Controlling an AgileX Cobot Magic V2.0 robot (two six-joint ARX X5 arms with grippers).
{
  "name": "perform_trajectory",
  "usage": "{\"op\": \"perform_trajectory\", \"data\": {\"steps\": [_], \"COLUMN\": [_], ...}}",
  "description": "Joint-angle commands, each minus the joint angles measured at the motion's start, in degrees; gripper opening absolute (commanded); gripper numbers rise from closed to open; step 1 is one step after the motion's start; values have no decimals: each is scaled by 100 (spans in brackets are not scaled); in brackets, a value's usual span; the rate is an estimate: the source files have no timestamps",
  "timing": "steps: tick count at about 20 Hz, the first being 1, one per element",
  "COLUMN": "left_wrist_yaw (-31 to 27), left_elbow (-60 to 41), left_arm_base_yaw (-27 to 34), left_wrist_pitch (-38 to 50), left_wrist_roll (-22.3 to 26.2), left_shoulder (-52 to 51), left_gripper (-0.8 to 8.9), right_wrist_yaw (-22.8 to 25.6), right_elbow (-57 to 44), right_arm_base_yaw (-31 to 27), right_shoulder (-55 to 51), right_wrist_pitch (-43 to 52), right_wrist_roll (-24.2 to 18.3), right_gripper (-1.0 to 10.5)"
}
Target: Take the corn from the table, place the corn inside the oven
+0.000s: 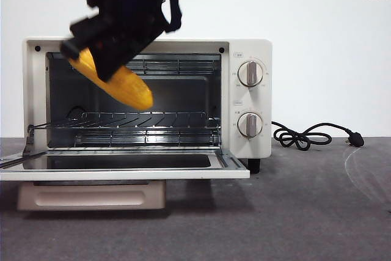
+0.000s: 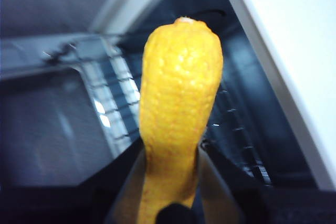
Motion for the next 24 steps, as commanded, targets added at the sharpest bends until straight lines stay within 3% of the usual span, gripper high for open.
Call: {"op": "perform_trajectory", "data": {"steps": [1, 11, 17, 19, 22, 24], "left_wrist_yaw": [-17, -17, -15, -15, -15, -15], "left_elbow": [-42, -42, -42, -42, -42, -42], "left_arm_base_yaw": [-13, -13, -13, -13, -13, -13], "left_wrist_pitch": [9, 7, 2, 0, -31, -39], "left_wrist_roll": [-63, -63, -66, -63, -63, -61], "left_shoulder": [-24, -24, -24, -22, -22, -20], "left_gripper": [-6, -6, -6, -5, -5, -6], "right_wrist_yaw": [304, 1086, 1075, 1075, 1091, 1091], "right_elbow": [24, 24, 24, 24, 24, 24], "right_arm_base_yaw": [2, -90, -157, -157, -157, -155], "right_shoulder": [221, 811, 960, 957, 957, 957], "right_wrist_pitch": [302, 1226, 1150, 1182, 1163, 1172], "right_wrist_roll": [-658, -1539, -1561, -1515, -1506, -1425], "right_gripper": [-12, -12, 19, 141, 172, 300]}}
